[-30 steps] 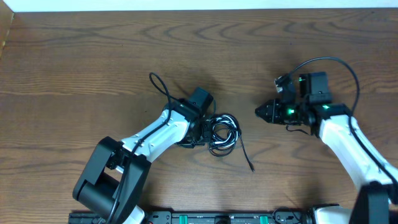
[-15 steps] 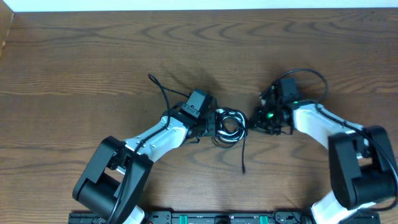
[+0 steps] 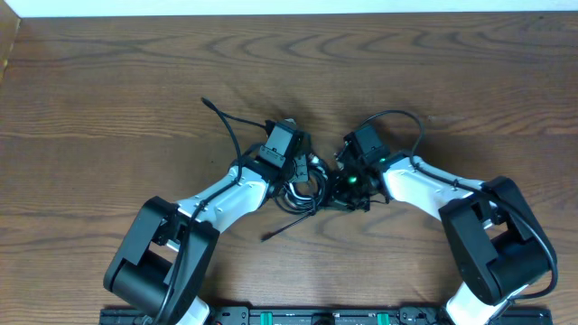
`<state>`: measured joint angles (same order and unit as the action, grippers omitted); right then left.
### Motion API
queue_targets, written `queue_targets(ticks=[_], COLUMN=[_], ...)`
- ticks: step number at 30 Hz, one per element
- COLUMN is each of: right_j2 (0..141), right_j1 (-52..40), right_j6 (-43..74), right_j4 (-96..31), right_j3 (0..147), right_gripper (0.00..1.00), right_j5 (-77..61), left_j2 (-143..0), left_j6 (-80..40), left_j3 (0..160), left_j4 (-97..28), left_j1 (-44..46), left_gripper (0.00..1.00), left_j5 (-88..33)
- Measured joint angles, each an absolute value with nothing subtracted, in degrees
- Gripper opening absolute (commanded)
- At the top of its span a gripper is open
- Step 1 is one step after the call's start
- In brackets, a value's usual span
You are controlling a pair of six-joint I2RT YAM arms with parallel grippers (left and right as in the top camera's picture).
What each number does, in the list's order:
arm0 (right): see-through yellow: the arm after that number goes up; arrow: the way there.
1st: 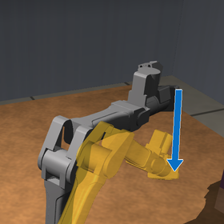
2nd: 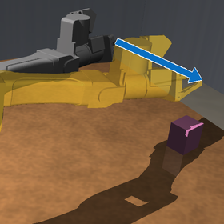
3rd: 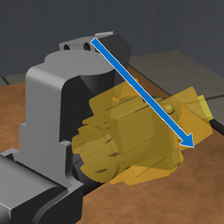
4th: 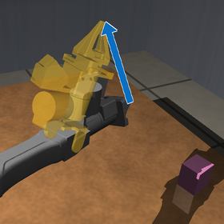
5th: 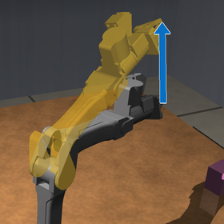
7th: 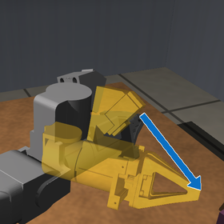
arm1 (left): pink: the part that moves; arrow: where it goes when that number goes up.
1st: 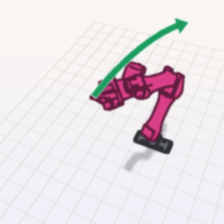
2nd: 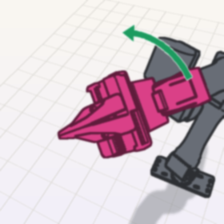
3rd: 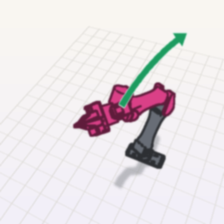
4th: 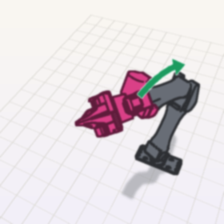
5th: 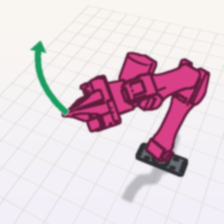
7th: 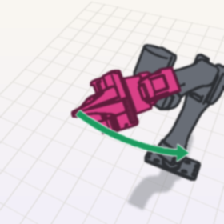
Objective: Untangle cables
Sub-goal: 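Raise the right arm and move its gripper toward the held cable bundle, then grasp cable loops with the right gripper beside the left gripper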
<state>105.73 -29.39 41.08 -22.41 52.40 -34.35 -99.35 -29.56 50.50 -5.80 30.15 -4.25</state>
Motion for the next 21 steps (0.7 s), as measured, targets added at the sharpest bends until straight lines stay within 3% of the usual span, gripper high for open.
queue_targets(ticks=[14, 19, 21], right_j2=[106.1, 106.1, 106.1], right_j1=[-29.8, -29.9, -29.9], right_j6=[40.6, 40.4, 40.3], right_j4=[-21.7, -21.5, -21.5], right_j3=[52.4, 52.4, 52.4], right_gripper=[0.16, 0.16, 0.25], right_j5=[-35.2, -35.3, -35.3], left_j2=[-88.9, -90.7, -91.9], left_j6=[-28.7, -28.8, -28.8], left_j3=[55.7, 52.3, 51.2], left_j4=[-29.7, -31.5, -31.0], left_j1=[26.2, 26.4, 26.4], left_gripper=[0.08, 0.08, 0.08], left_j5=[-5.7, -5.7, -5.7])
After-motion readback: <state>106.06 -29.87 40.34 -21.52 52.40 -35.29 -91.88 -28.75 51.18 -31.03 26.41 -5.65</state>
